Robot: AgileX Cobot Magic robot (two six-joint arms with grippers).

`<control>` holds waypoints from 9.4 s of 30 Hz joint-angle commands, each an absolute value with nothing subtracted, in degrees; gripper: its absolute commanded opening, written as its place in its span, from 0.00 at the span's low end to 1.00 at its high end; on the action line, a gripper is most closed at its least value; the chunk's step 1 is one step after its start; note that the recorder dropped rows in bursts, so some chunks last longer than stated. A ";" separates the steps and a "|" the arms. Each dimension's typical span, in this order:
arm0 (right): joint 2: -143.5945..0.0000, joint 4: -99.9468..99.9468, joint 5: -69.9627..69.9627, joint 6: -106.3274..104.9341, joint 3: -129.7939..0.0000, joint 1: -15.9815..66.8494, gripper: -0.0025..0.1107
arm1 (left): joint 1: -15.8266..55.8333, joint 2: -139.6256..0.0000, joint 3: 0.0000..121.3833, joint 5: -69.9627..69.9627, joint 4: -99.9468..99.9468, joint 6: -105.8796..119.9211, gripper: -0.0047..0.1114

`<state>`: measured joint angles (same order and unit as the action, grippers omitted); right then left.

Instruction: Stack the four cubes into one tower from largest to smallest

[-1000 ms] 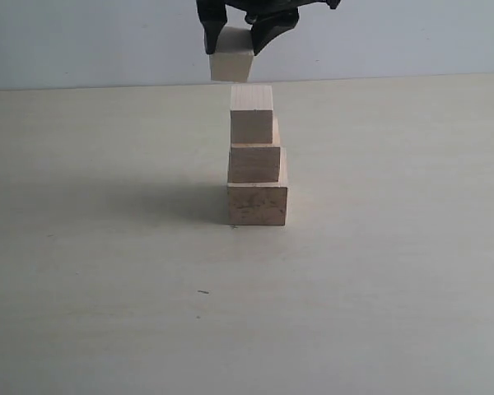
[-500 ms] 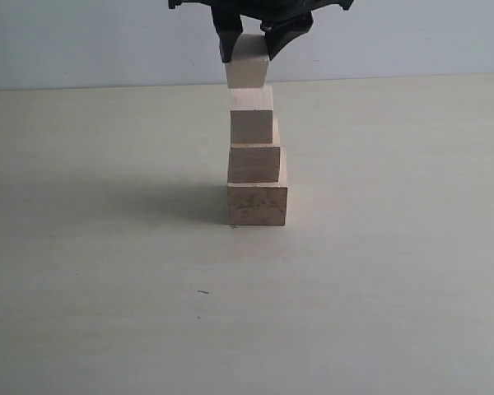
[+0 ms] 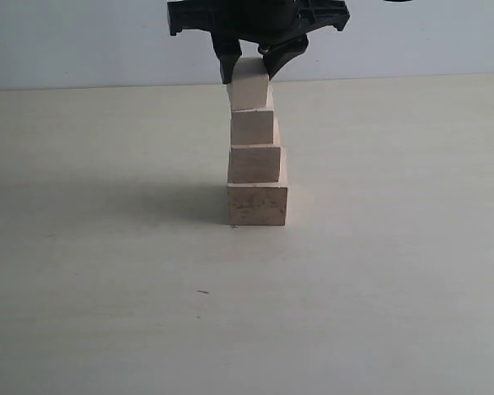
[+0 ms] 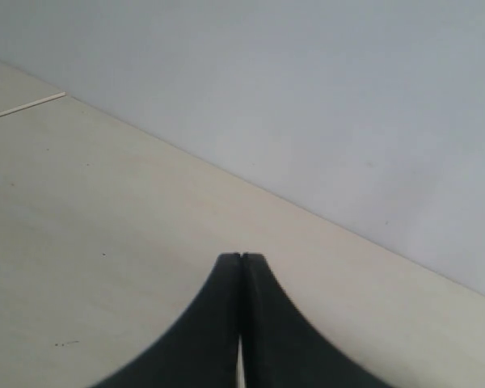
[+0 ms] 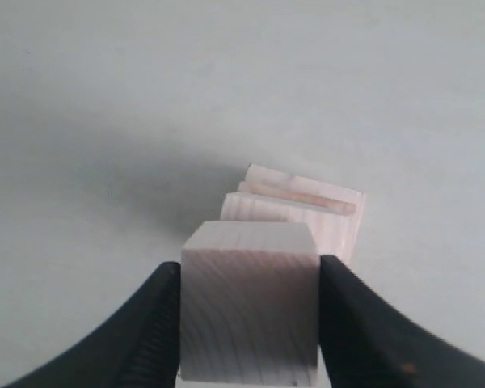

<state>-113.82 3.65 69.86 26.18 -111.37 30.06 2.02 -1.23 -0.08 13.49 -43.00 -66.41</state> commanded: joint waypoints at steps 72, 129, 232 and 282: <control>-113.30 4.68 69.96 31.65 -111.11 29.84 0.53 | 2.35 -1.43 0.00 13.23 -43.25 -66.16 0.04; -113.30 5.05 69.96 36.22 -111.48 29.84 0.58 | 2.35 -1.43 0.00 13.23 -43.25 -66.16 0.04; 0.00 0.00 16.36 12.21 0.00 -1.96 0.02 | 2.35 -1.43 0.00 13.34 -43.25 -66.16 0.04; 0.00 0.00 16.23 12.21 0.00 -1.96 0.02 | -0.55 -1.33 0.00 20.43 -6.84 -0.86 0.04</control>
